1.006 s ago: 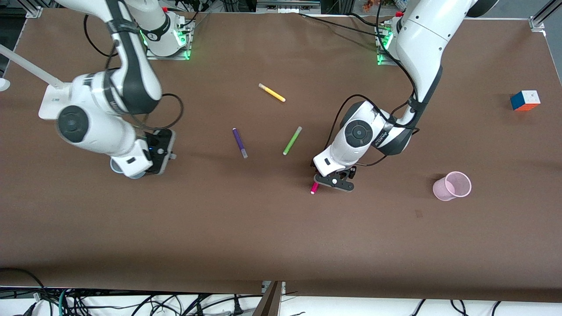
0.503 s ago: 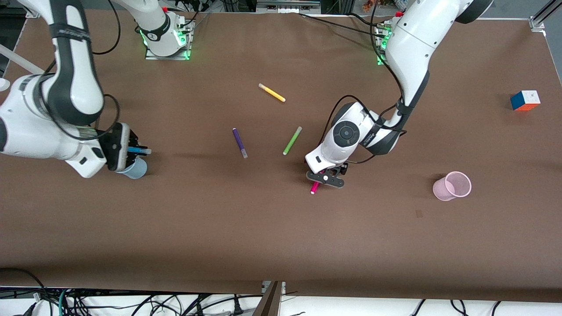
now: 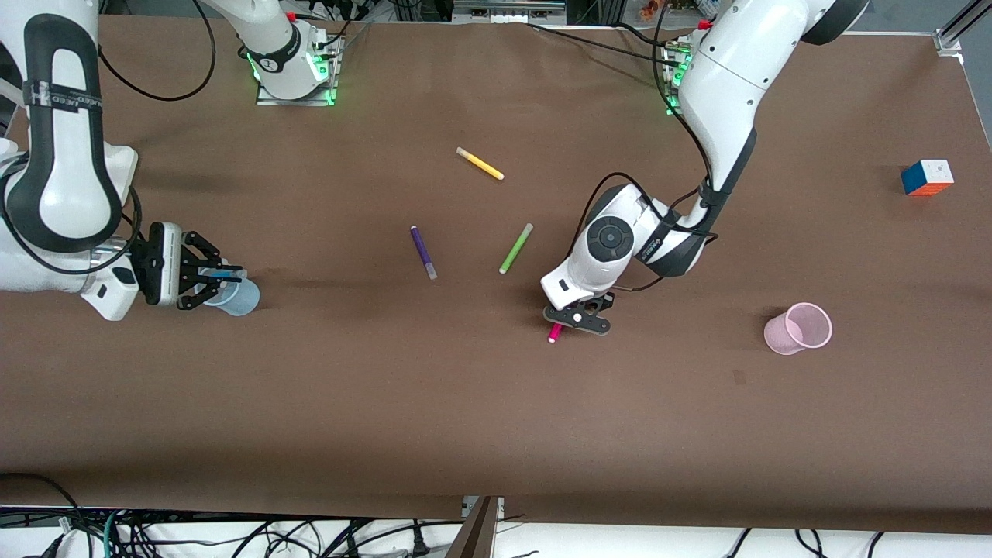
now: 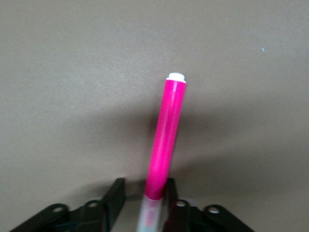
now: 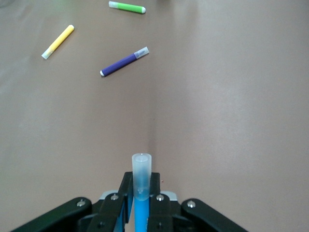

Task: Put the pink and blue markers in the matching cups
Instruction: 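Carry the blue marker to the blue cup while the left gripper grasps pink, then drop the blue marker into the blue cup while the left gripper lifts pink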

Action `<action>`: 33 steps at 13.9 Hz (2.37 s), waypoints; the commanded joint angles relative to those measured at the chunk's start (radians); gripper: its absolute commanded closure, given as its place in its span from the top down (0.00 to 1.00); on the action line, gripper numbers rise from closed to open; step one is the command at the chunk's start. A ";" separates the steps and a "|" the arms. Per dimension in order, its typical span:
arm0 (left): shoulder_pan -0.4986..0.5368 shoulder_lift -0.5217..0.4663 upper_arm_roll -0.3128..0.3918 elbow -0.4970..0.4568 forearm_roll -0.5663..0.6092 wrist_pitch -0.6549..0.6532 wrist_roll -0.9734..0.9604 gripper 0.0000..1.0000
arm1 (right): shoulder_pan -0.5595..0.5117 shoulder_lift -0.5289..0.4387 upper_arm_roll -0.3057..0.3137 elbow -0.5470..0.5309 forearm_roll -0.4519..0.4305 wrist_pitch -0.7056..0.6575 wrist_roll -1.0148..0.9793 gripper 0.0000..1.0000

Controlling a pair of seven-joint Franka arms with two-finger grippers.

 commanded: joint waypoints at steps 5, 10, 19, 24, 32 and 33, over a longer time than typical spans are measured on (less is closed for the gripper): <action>0.139 -0.183 -0.077 0.015 0.000 -0.290 0.094 0.00 | -0.097 0.059 0.005 0.025 0.143 -0.092 -0.152 0.08; 0.332 -0.308 -0.151 0.082 -0.007 -0.710 0.469 0.00 | -0.136 0.092 0.008 0.024 0.194 -0.126 -0.215 0.10; 0.458 -0.224 -0.079 0.271 0.514 -1.038 1.080 0.00 | -0.172 0.122 0.006 0.036 0.228 -0.165 -0.244 1.00; 0.458 -0.092 -0.036 0.322 0.737 -0.990 1.143 0.00 | -0.187 0.110 -0.005 0.116 0.185 -0.273 -0.019 1.00; 0.448 -0.007 -0.029 0.322 0.742 -0.895 1.090 0.00 | -0.186 0.086 -0.032 0.427 -0.038 -0.496 0.703 1.00; 0.446 0.003 -0.028 0.322 0.742 -0.895 1.076 0.00 | -0.186 0.086 -0.034 0.467 -0.054 -0.524 0.787 1.00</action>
